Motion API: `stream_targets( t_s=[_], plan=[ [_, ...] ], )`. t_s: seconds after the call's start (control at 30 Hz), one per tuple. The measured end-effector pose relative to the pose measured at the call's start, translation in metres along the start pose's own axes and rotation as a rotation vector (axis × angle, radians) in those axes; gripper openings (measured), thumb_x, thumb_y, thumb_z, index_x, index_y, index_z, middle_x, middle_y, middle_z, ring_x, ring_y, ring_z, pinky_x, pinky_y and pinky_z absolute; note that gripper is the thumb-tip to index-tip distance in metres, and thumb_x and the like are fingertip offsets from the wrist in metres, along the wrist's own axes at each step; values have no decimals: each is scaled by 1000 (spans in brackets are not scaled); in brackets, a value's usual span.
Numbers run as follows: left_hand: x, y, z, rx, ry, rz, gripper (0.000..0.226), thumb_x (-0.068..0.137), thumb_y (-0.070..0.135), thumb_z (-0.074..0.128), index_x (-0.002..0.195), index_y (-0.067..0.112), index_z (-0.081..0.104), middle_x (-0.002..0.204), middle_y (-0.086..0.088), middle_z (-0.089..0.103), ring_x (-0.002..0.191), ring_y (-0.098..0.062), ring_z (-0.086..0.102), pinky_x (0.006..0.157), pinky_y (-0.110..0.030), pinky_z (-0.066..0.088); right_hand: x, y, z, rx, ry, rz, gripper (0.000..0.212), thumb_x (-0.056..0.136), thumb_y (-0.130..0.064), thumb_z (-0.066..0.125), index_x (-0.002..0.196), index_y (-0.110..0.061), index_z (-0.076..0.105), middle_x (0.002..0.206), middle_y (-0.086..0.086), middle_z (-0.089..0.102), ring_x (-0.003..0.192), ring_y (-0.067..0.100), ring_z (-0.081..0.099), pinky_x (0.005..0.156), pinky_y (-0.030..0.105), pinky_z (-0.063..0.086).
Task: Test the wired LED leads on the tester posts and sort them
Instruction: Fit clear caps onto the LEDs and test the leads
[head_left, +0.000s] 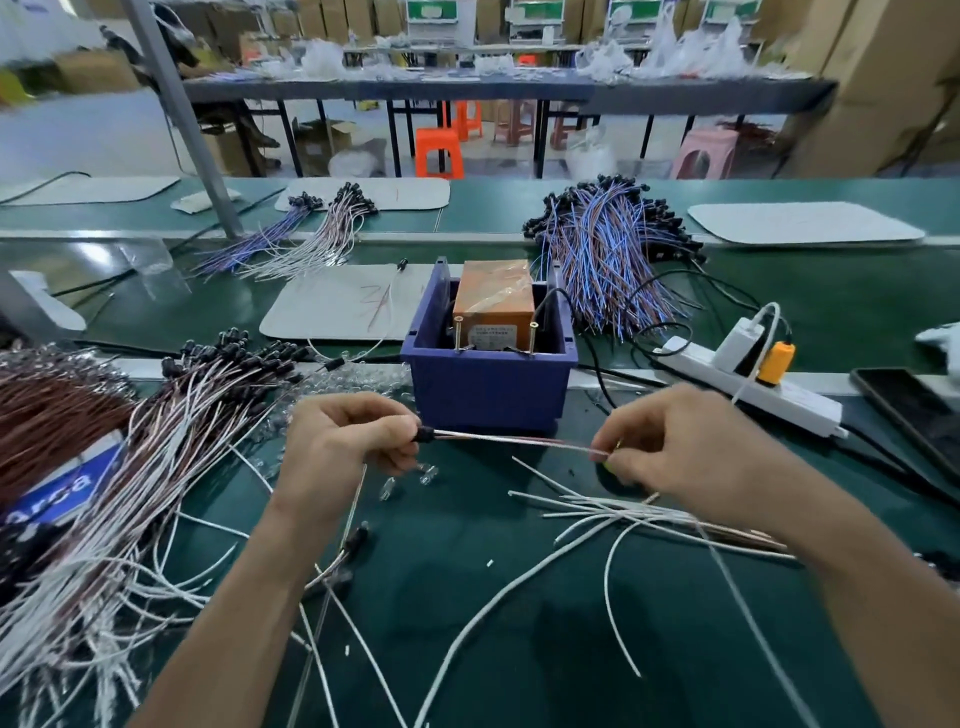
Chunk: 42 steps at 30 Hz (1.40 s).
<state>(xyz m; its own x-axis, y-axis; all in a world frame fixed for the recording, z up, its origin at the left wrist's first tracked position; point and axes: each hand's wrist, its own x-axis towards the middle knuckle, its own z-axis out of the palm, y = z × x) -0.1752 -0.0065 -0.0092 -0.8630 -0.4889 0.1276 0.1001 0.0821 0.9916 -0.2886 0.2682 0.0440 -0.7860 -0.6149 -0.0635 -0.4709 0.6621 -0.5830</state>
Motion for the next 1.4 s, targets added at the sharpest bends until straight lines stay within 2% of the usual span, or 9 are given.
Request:
stream_targets(
  t_s=[0.07, 0.2, 0.3, 0.4, 0.57, 0.7, 0.93, 1.17, 1.4],
  plan=[
    [-2, 7, -7, 128, -188, -15, 8, 61, 10, 74, 67, 9, 78, 63, -18, 70, 54, -22, 65, 52, -25, 53, -9, -5, -7, -20, 130, -26, 27, 86, -17, 76, 72, -40, 76, 69, -20, 71, 69, 0, 64, 58, 9, 46],
    [-15, 20, 0, 323, -558, -134, 21, 80, 36, 78, 82, 16, 83, 81, -10, 78, 72, -17, 72, 67, -25, 56, -26, -28, -2, -102, 354, -234, 28, 78, -12, 84, 73, -39, 79, 86, -31, 69, 94, -1, 52, 84, 1, 33],
    [-31, 20, 32, 338, -558, -238, 52, 90, 62, 52, 100, 21, 82, 95, -5, 80, 90, -20, 75, 77, -31, 58, -41, -40, 20, -100, 477, -350, 27, 76, -6, 86, 74, -33, 82, 96, -28, 71, 104, 5, 46, 96, 23, 37],
    [-45, 19, 59, 15, -581, -319, 71, 92, 66, 35, 124, 14, 72, 116, -9, 76, 111, -24, 71, 93, -37, 59, -53, -43, 44, -12, 532, -484, 31, 71, 7, 84, 74, -23, 82, 102, -19, 74, 107, 7, 51, 96, 16, 41],
    [-51, 27, 67, -261, -556, -329, 38, 95, 49, 60, 87, 18, 80, 79, -5, 68, 72, -17, 66, 68, -28, 57, -67, -43, 73, 113, 434, -604, 35, 69, 18, 80, 68, -17, 80, 103, -16, 75, 123, 2, 57, 102, 13, 42],
    [-47, 19, 60, -264, -405, -272, 21, 86, 34, 74, 99, 21, 83, 76, 2, 65, 70, -9, 58, 72, -22, 51, -74, -30, 79, 182, 291, -576, 39, 67, 22, 71, 66, -17, 78, 108, -15, 77, 130, -4, 54, 101, 19, 49],
    [-32, 6, 28, -640, 104, -266, 18, 81, 28, 72, 80, 14, 82, 61, 2, 57, 52, -8, 50, 50, -18, 45, -78, -13, 84, 216, 247, -427, 45, 66, 17, 77, 61, -28, 78, 114, -30, 71, 127, 9, 53, 96, 16, 43],
    [-32, -11, 18, -152, 249, -177, 48, 107, 20, 51, 64, 16, 70, 67, -9, 73, 53, -15, 65, 51, -21, 51, -64, -8, 85, 3, 458, -56, 42, 74, -5, 87, 71, -46, 80, 112, -35, 66, 106, 6, 40, 92, 19, 29],
    [-32, -11, 30, 93, 248, -20, 40, 107, 25, 53, 70, 18, 66, 54, -10, 65, 36, -12, 44, 38, -18, 34, -58, -3, 89, -301, 629, -142, 29, 67, -18, 93, 68, -44, 79, 105, -19, 76, 95, 25, 55, 92, 35, 28]
  ],
)
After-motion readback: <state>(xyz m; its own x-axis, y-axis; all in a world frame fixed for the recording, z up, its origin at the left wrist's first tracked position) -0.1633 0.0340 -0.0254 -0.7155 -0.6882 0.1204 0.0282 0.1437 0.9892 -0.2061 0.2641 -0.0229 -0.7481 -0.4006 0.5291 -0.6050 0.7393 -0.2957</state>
